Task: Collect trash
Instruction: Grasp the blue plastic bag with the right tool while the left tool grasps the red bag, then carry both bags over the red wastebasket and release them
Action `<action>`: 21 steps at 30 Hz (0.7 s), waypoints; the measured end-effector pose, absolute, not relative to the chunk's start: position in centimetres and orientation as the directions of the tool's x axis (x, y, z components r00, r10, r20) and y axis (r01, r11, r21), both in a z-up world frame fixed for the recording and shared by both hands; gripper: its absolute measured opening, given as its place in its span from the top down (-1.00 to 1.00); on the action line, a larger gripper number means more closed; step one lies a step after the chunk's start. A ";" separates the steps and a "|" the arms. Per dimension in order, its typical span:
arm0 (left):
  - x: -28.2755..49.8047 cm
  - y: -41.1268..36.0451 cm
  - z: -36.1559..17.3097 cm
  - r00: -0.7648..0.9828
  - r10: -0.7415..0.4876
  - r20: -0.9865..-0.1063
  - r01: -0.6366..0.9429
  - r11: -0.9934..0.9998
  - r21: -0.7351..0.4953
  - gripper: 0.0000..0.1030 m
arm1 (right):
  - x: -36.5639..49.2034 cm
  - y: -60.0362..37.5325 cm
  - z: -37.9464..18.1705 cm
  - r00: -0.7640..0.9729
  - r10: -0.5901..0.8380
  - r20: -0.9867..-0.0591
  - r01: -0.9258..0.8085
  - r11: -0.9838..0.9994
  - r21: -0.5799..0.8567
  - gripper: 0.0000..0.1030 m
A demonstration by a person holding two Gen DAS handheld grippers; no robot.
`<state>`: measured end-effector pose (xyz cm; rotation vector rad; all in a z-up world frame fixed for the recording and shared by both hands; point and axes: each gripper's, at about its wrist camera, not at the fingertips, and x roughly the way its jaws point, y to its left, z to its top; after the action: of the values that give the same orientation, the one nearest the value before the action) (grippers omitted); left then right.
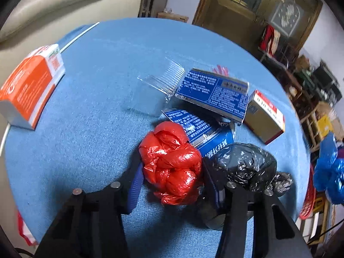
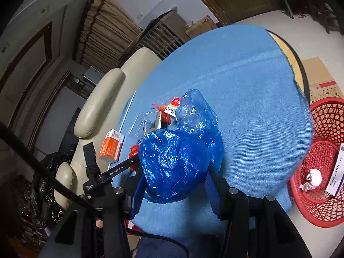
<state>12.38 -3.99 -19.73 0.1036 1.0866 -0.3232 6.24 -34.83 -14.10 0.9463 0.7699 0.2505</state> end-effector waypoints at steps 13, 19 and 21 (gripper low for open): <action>4.2 -6.0 -11.3 0.598 -0.204 -0.775 0.368 0.929 0.039 0.05 | 1.5 -37.1 -12.3 0.783 0.452 -0.427 0.065 0.624 0.779 -0.05; 0.2 -11.5 -8.3 0.657 -0.181 -0.732 0.438 0.882 0.175 0.05 | -1.2 -37.6 -11.0 0.814 0.405 -0.416 0.050 0.666 0.745 -0.05; -1.4 -13.5 -7.8 0.675 -0.169 -0.718 0.456 0.861 0.226 0.05 | -2.1 -37.8 -10.8 0.822 0.394 -0.412 0.049 0.672 0.739 -0.05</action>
<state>-1.35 -13.46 -7.77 0.4096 0.7527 -0.3625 -2.10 -37.76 -10.83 0.8214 0.5893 0.2077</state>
